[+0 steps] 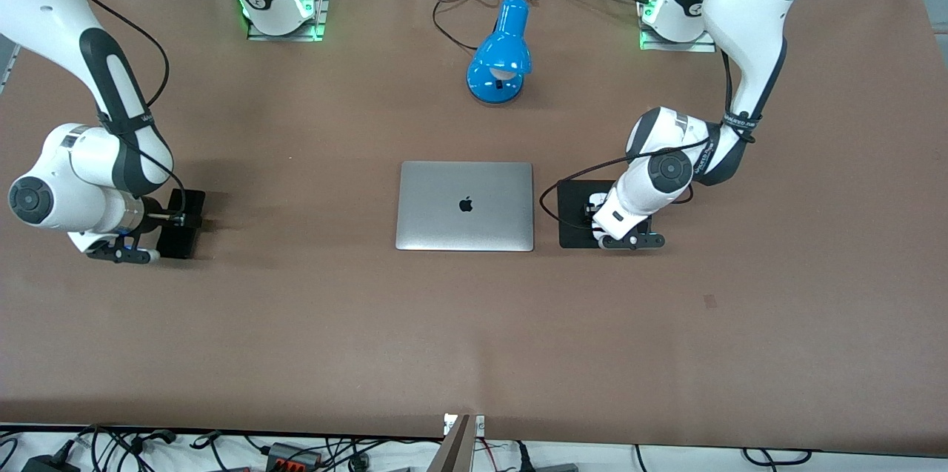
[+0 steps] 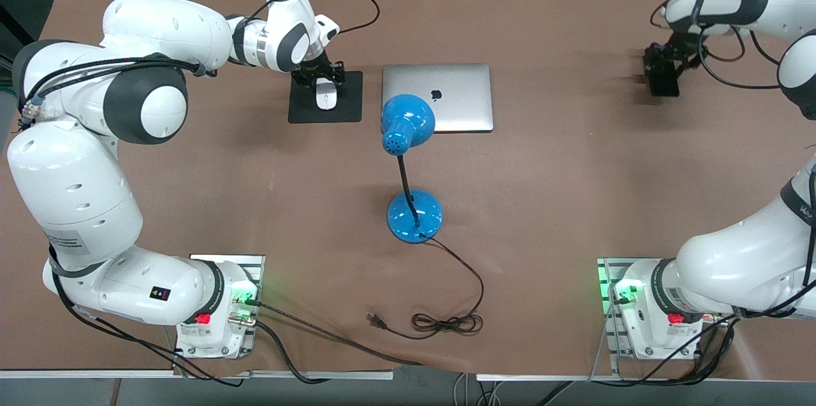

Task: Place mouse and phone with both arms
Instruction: 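Carry the white mouse onto the black pad with the left gripper, then release the mouse with the left gripper while the right gripper carries the phone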

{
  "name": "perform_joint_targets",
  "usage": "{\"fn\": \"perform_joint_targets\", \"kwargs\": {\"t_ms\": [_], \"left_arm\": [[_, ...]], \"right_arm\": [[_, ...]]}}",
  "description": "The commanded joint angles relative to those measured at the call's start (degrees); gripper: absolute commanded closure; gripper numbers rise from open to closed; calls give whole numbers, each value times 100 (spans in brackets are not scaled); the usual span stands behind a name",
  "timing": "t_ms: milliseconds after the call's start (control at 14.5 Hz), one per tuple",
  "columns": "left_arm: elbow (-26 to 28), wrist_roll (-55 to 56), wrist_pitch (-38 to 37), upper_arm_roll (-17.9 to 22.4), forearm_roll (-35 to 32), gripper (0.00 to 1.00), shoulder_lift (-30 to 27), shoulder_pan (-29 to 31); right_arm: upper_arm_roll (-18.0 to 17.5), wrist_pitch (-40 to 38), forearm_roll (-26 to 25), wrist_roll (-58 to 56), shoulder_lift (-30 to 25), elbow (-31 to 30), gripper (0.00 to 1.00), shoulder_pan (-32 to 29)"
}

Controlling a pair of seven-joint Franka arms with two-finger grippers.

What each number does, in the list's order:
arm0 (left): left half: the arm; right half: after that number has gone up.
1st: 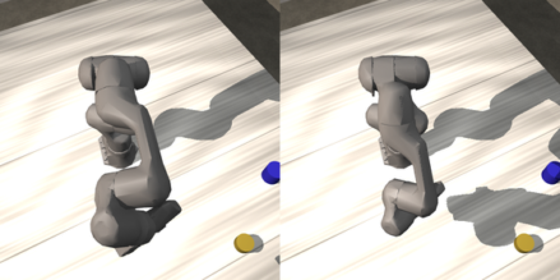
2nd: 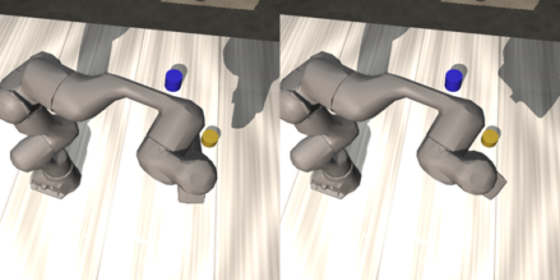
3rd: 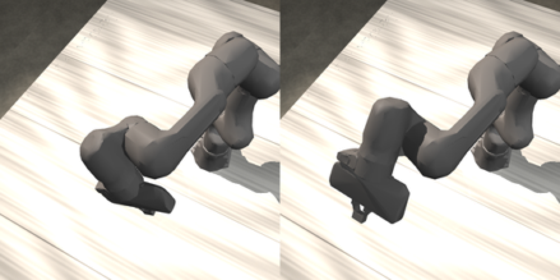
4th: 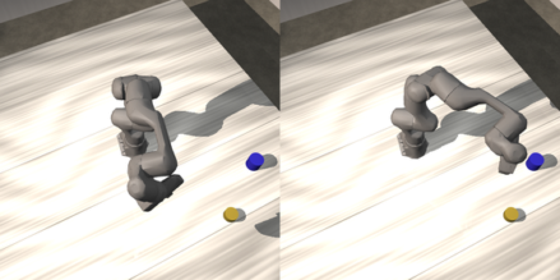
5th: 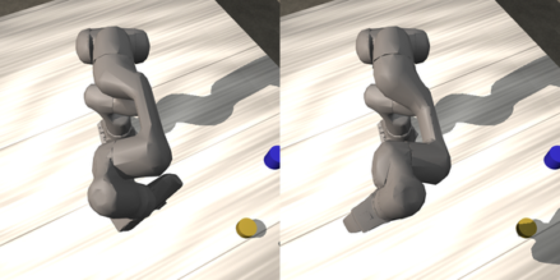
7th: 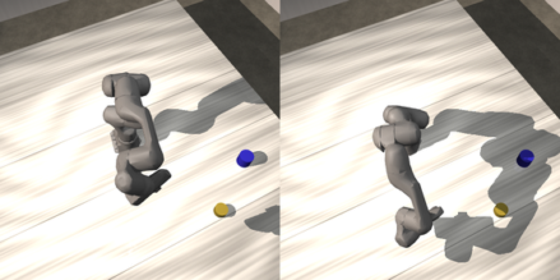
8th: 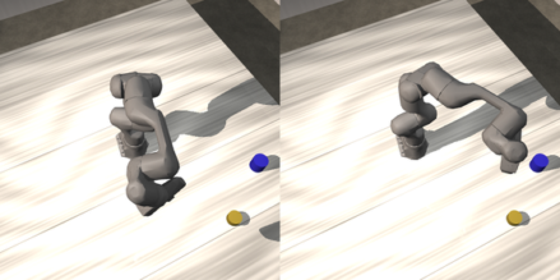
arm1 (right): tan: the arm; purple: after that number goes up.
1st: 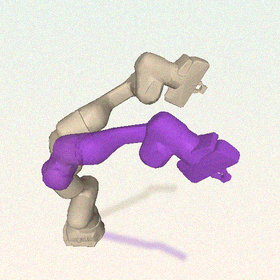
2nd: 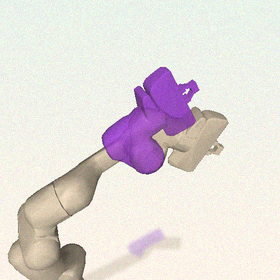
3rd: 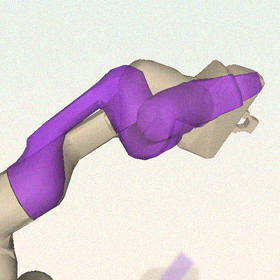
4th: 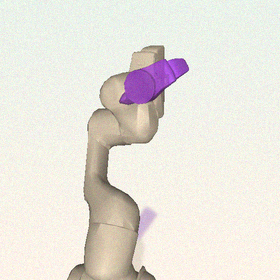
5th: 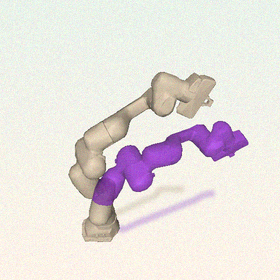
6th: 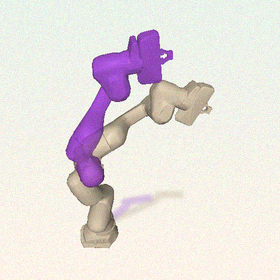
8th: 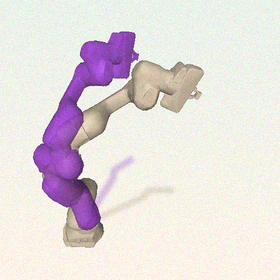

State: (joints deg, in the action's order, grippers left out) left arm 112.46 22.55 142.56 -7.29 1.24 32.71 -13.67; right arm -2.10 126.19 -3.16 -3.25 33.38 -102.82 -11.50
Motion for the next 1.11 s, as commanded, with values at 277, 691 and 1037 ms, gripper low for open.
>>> {"fn": "perform_joint_targets", "kwargs": {"t_ms": [277,691,1037], "left_arm": [[-679,39,-1010,70,17,0,-520,364],[-2393,-821,-3206,105,-184,0,-511,856],[-3499,-1261,-4558,26,-836,0,-626,1338]], "right_arm": [[-967,-375,-9,1105,-130,254,82,760],[-985,-402,17,2346,-16,324,82,1746],[-985,-315,466,2425,274,544,82,2248]]}}
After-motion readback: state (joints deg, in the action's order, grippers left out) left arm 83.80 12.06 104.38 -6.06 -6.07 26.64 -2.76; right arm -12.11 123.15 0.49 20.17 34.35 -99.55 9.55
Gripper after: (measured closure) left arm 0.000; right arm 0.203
